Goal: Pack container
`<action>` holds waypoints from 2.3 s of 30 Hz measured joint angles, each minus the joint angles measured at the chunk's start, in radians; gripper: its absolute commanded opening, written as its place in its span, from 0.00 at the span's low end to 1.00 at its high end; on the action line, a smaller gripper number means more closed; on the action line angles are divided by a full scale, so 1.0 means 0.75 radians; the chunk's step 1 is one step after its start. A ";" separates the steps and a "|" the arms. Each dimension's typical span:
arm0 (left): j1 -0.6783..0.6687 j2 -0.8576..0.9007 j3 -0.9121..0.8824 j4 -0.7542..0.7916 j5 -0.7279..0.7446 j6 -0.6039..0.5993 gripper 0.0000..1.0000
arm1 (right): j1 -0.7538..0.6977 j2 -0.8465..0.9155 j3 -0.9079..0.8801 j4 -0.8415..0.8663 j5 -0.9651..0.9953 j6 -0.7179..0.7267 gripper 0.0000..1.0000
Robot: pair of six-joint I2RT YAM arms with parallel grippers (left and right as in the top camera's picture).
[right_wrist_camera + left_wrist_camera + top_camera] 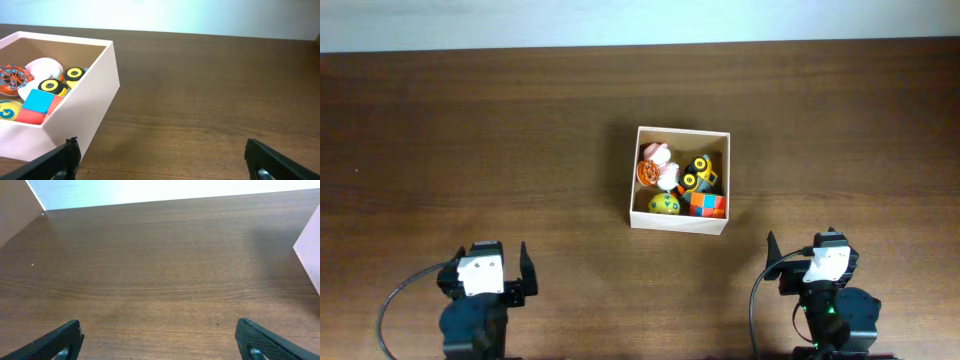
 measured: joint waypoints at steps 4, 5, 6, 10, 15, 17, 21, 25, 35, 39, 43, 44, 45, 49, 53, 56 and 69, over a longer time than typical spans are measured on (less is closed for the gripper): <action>0.000 -0.064 -0.082 0.075 0.000 0.000 0.99 | 0.000 0.000 0.000 0.000 0.000 0.000 0.99; 0.000 -0.076 -0.103 0.097 0.000 0.000 0.99 | 0.000 0.000 0.000 0.000 -0.001 0.001 0.99; 0.000 -0.085 -0.119 0.114 0.000 0.000 0.99 | 0.000 0.000 0.000 0.000 -0.001 -0.001 0.99; 0.000 -0.094 -0.159 0.173 0.000 0.001 0.99 | 0.000 0.000 0.000 0.000 -0.001 -0.001 0.99; 0.000 -0.094 -0.162 0.176 0.000 0.001 0.99 | 0.000 0.000 0.000 -0.001 -0.001 -0.001 0.99; 0.000 -0.094 -0.162 0.176 0.000 0.000 0.99 | 0.000 0.000 0.000 -0.001 -0.001 -0.001 0.99; 0.000 -0.094 -0.162 0.176 0.000 0.001 0.99 | 0.000 0.000 0.000 0.000 -0.001 -0.001 0.99; 0.000 -0.094 -0.162 0.176 0.000 0.000 0.99 | 0.000 0.000 0.000 -0.001 -0.001 -0.001 0.99; 0.000 -0.094 -0.162 0.176 0.000 0.001 0.99 | 0.000 0.000 0.000 0.000 0.000 0.000 0.99; 0.000 -0.094 -0.162 0.176 0.000 0.001 0.99 | 0.000 0.000 0.000 -0.001 -0.001 0.000 0.99; 0.000 -0.094 -0.162 0.176 0.000 0.000 0.99 | 0.000 0.000 0.000 -0.001 -0.001 -0.001 0.98; 0.000 -0.094 -0.162 0.176 0.000 0.000 0.99 | 0.000 0.000 0.000 -0.001 0.000 0.000 0.99; 0.000 -0.094 -0.162 0.176 0.000 0.001 0.99 | 0.000 0.000 0.000 -0.001 -0.001 -0.001 0.99; 0.000 -0.094 -0.162 0.176 0.000 0.000 0.99 | 0.000 0.000 0.000 0.000 -0.001 0.001 0.99; 0.000 -0.094 -0.162 0.176 0.000 0.000 0.99 | 0.000 0.000 0.000 0.000 -0.001 -0.001 0.99; 0.000 -0.094 -0.162 0.176 0.000 0.001 0.99 | 0.000 0.000 0.000 -0.001 0.000 -0.001 0.99; 0.000 -0.094 -0.162 0.176 0.000 0.000 0.99 | 0.000 0.000 0.000 -0.001 -0.001 -0.001 0.99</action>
